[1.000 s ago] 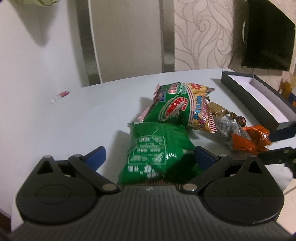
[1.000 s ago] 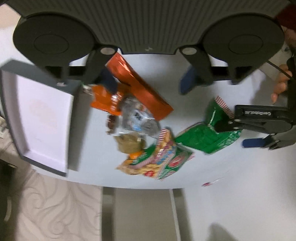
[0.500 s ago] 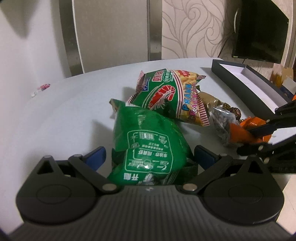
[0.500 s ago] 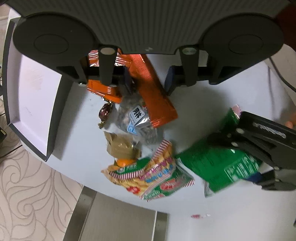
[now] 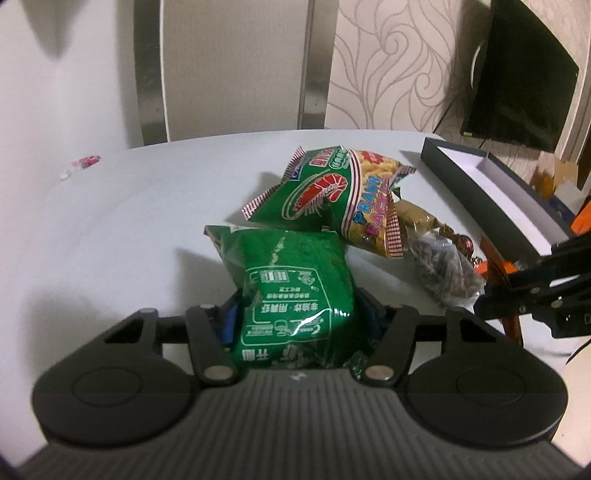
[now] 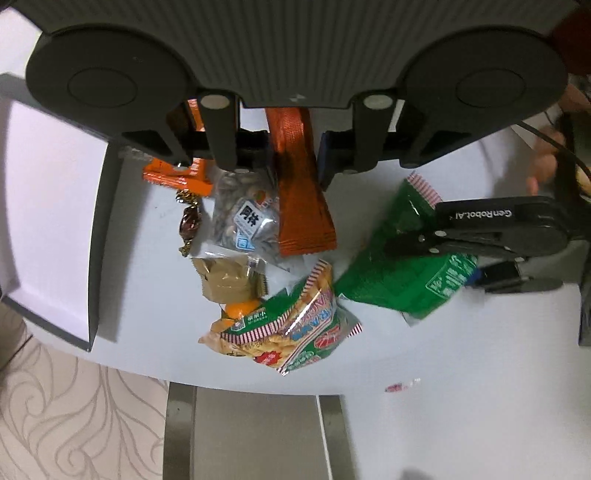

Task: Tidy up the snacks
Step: 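Grasp the green bag with the left gripper while the right grasps the orange bar, then carry the green bag and orange bar over the white box with both tools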

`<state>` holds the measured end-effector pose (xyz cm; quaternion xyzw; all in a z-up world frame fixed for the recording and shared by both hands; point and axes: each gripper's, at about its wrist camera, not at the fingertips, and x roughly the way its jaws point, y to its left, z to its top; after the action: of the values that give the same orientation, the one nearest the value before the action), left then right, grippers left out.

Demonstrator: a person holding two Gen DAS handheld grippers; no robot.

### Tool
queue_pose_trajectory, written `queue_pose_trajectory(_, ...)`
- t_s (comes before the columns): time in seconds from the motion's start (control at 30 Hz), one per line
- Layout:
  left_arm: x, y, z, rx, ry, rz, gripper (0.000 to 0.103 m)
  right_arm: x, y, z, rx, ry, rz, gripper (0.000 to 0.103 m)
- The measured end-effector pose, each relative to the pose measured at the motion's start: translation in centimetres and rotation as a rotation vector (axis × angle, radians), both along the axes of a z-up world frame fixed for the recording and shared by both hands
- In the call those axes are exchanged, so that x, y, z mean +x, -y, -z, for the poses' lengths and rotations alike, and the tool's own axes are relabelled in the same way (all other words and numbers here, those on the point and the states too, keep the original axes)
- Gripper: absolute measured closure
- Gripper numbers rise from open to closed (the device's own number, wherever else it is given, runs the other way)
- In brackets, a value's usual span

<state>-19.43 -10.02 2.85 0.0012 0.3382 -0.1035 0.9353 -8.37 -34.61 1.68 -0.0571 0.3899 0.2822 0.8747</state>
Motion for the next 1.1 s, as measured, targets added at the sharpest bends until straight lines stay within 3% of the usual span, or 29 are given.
queue_pose_trajectory(0.2,-0.1,-0.3,-0.6,0.021,0.012,-0.011,0.044,-0.6,0.5,-1.0,0.084,-0.038,0.029,0.077)
queue_pose_trajectory(0.63,-0.6,-1.1,-3.9,0.056,0.097,0.044,0.044,-1.7,0.2,-4.2,0.194,-0.031,0.068,0.078)
queue_pose_trajectory(1.1,1.2,-2.8,-5.8,0.035,0.140,0.098,0.044,-4.3,-2.4,-6.8,0.195,-0.004,0.145,0.078)
